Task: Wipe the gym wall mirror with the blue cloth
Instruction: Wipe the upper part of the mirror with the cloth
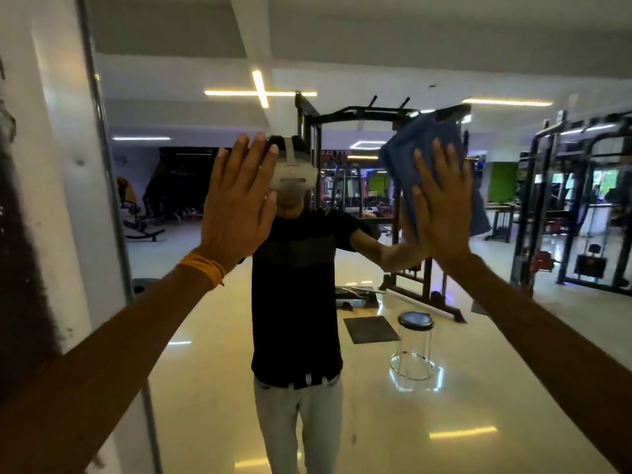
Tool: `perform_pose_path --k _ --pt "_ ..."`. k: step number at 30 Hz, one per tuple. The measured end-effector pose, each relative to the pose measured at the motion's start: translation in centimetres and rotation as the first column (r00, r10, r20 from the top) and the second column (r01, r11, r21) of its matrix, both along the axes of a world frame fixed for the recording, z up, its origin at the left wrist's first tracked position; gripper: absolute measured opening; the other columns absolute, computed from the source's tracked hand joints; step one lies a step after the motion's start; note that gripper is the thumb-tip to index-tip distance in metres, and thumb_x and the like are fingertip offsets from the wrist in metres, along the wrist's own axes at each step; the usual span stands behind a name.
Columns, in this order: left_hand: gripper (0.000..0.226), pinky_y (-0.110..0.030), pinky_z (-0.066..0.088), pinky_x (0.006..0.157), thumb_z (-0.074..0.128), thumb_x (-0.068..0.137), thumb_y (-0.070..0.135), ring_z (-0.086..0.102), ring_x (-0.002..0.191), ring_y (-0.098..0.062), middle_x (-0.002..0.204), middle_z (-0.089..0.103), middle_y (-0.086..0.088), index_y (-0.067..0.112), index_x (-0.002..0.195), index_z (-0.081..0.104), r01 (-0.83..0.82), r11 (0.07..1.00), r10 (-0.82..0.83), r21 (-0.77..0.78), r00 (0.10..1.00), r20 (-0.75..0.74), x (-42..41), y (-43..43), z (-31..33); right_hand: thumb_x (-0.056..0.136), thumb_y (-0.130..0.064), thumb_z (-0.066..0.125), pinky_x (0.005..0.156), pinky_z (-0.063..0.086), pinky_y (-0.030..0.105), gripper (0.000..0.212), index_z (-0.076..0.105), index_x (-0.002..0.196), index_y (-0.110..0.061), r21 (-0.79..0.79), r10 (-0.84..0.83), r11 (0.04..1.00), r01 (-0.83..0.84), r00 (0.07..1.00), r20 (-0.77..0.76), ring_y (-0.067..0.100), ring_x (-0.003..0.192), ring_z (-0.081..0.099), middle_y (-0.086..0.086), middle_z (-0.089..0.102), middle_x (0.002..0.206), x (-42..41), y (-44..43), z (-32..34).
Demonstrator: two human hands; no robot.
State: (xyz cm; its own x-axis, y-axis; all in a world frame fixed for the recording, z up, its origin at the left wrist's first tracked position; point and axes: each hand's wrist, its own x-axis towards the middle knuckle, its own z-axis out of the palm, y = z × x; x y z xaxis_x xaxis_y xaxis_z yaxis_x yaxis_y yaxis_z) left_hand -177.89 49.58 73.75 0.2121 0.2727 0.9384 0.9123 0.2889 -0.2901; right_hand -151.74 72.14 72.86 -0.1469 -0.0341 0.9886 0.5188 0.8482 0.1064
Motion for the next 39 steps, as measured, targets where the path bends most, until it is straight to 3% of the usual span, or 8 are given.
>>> perform_pose_path --k 5,9,12,17,23,29,34,39 --pt "0.064 -0.057 0.007 0.128 0.037 0.105 0.028 0.005 0.158 -0.037 0.171 0.01 -0.017 0.007 0.163 0.019 0.014 1.0 -0.015 -0.025 1.0 -0.026 2.3 1.3 3.0 0.11 -0.039 0.037 0.125 0.015 0.055 0.051 0.03 0.157 -0.021 0.27 -0.068 0.962 -0.041 0.922 0.38 0.035 0.152 0.025 0.013 0.031 0.163 0.2 -1.2 -6.1" --pt "0.065 -0.052 0.001 0.129 0.03 0.105 0.035 0.003 0.159 -0.035 0.172 0.009 -0.016 0.009 0.164 0.017 -0.019 0.999 0.017 -0.03 0.998 -0.066 5.0 3.9 7.8 0.111 -0.05 0.016 0.123 0.02 0.061 0.058 0.027 0.16 -0.021 -0.009 -0.046 0.999 0.046 0.999 0.003 0.035 0.155 0.019 0.015 0.026 0.166 3.7 2.9 4.9" --pt "0.065 -0.048 -0.003 0.128 0.027 0.106 0.039 0.003 0.159 -0.034 0.172 0.009 -0.015 0.01 0.164 0.016 -0.027 1.0 0.027 -0.008 0.998 -0.058 7.1 6.0 11.9 0.111 -0.047 0.021 0.124 0.016 0.062 0.056 0.027 0.161 -0.022 -0.172 0.003 0.984 -0.038 0.979 -0.202 0.034 0.157 0.014 0.013 0.023 0.168 3.6 3.0 8.4" --pt "0.062 -0.052 0.004 0.128 0.039 0.108 0.035 0.008 0.158 -0.035 0.171 0.014 -0.016 0.01 0.163 0.021 -0.067 0.998 0.068 0.022 0.996 -0.062 8.8 8.6 15.3 0.11 -0.05 0.018 0.124 0.014 0.058 0.057 0.024 0.16 -0.023 0.266 -0.073 0.964 -0.01 0.95 0.303 0.035 0.155 0.019 0.015 0.027 0.166 2.5 3.4 4.0" --pt "0.063 -0.057 0.012 0.127 0.026 0.105 0.038 0.015 0.156 -0.038 0.168 0.021 -0.019 0.007 0.16 0.026 -0.104 0.993 0.107 0.05 0.992 -0.066 9.5 8.5 15.2 0.108 -0.041 0.027 0.122 0.022 0.063 0.056 0.029 0.16 -0.021 -0.154 0.028 0.986 -0.058 0.982 -0.188 0.038 0.155 0.02 0.017 0.027 0.166 7.9 7.7 15.6" --pt "0.063 -0.058 0.012 0.126 0.031 0.104 0.036 0.018 0.156 -0.038 0.167 0.023 -0.019 0.006 0.159 0.031 -0.073 0.995 0.076 0.07 0.996 -0.04 9.9 8.8 15.2 0.108 -0.055 0.023 0.127 0.001 0.042 0.063 0.029 0.16 -0.021 0.106 0.003 0.994 -0.013 0.996 0.095 0.03 0.156 0.016 0.012 0.023 0.168 5.2 5.7 9.5" --pt "0.056 -0.055 0.014 0.127 0.039 0.105 0.028 0.022 0.155 -0.037 0.164 0.03 -0.021 0.002 0.155 0.037 0.0 0.991 0.005 0.137 0.999 -0.041 10.5 9.5 15.4 0.11 -0.052 0.02 0.124 0.009 0.05 0.06 0.045 0.152 -0.018 0.209 0.03 0.977 -0.045 0.997 0.071 0.033 0.15 0.025 0.017 0.038 0.161 5.0 6.1 12.3" --pt "0.058 -0.051 0.014 0.128 0.037 0.105 0.027 0.022 0.155 -0.037 0.165 0.029 -0.022 -0.001 0.155 0.034 0.037 0.989 -0.029 0.141 0.998 -0.057 11.2 10.4 16.2 0.109 -0.05 0.022 0.125 0.007 0.055 0.054 0.021 0.16 -0.029 0.291 -0.023 0.956 -0.031 0.983 0.18 0.035 0.156 0.017 0.011 0.025 0.167 4.3 6.6 11.1"
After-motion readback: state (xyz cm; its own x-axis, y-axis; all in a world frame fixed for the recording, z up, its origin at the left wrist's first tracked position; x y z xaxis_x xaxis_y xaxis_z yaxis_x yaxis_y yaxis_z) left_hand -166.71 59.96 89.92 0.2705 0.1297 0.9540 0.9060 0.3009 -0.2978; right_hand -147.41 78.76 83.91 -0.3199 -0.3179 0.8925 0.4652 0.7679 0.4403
